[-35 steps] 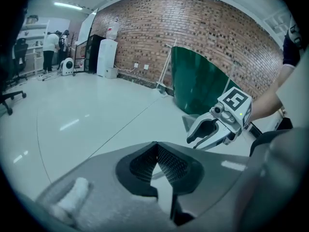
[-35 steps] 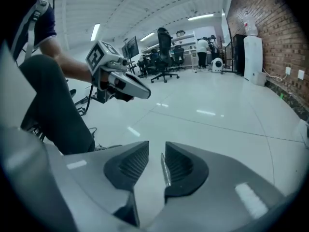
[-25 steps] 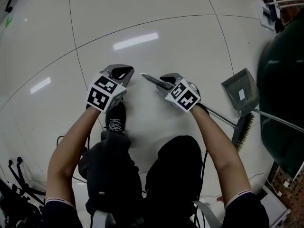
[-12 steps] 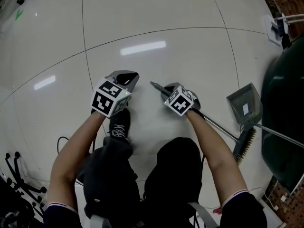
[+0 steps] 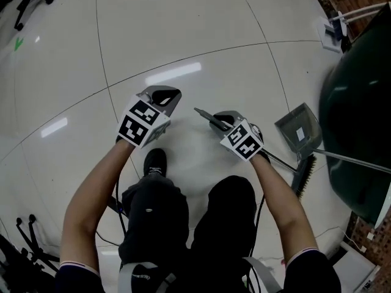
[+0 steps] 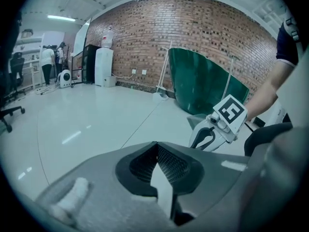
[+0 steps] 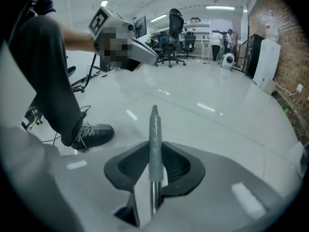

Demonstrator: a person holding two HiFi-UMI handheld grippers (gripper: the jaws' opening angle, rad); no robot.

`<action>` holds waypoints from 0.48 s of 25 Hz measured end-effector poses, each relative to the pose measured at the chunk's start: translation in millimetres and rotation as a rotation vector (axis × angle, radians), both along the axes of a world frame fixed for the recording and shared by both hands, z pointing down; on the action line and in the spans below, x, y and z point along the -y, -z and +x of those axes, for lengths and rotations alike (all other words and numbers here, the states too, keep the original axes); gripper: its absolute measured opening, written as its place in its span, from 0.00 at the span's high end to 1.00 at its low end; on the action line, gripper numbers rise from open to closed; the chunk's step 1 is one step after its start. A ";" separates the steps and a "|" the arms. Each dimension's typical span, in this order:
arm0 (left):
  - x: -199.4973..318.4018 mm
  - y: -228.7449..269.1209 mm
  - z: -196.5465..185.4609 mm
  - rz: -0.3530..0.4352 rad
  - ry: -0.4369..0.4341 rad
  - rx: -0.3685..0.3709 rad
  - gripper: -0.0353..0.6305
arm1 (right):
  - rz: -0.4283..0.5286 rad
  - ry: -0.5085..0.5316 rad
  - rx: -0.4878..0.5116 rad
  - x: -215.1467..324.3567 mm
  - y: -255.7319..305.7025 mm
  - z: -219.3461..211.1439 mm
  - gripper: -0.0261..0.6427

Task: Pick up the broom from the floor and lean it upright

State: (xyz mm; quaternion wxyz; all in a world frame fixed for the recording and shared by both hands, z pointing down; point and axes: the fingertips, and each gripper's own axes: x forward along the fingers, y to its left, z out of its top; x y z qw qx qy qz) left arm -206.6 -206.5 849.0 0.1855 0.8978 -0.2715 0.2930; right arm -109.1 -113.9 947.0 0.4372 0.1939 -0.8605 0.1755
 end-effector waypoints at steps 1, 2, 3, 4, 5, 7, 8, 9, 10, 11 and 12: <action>0.7 14.6 7.4 0.004 -0.023 -0.002 0.94 | 0.019 -0.018 -0.004 3.1 20.8 6.4 0.83; -0.8 30.2 15.6 0.007 -0.050 -0.003 0.94 | 0.037 -0.033 -0.008 4.5 42.6 13.1 0.83; -3.4 47.1 24.0 0.009 -0.077 -0.005 0.94 | 0.054 -0.047 -0.011 4.9 65.4 20.0 0.83; -5.9 65.6 32.7 0.013 -0.103 -0.006 0.94 | 0.070 -0.063 -0.010 4.8 89.3 27.2 0.83; -7.7 85.4 41.6 0.017 -0.127 -0.009 0.94 | 0.084 -0.082 -0.006 4.6 113.8 35.0 0.83; -10.3 127.9 60.2 0.023 -0.162 -0.019 0.94 | 0.102 -0.126 0.009 2.8 162.8 52.6 0.83; -13.4 149.7 70.5 0.023 -0.177 -0.025 0.94 | 0.108 -0.147 0.017 0.0 186.7 62.3 0.83; -18.3 171.7 81.5 0.021 -0.191 -0.034 0.94 | 0.115 -0.166 0.023 -4.5 209.6 72.7 0.83; -24.5 193.5 92.9 0.021 -0.209 -0.042 0.94 | 0.122 -0.184 0.025 -10.0 231.5 83.3 0.83; -30.5 214.7 104.2 0.024 -0.232 -0.049 0.94 | 0.132 -0.205 0.023 -15.6 252.5 93.6 0.83; -35.3 235.2 115.2 0.030 -0.259 -0.053 0.94 | 0.145 -0.231 0.020 -19.8 272.8 103.3 0.83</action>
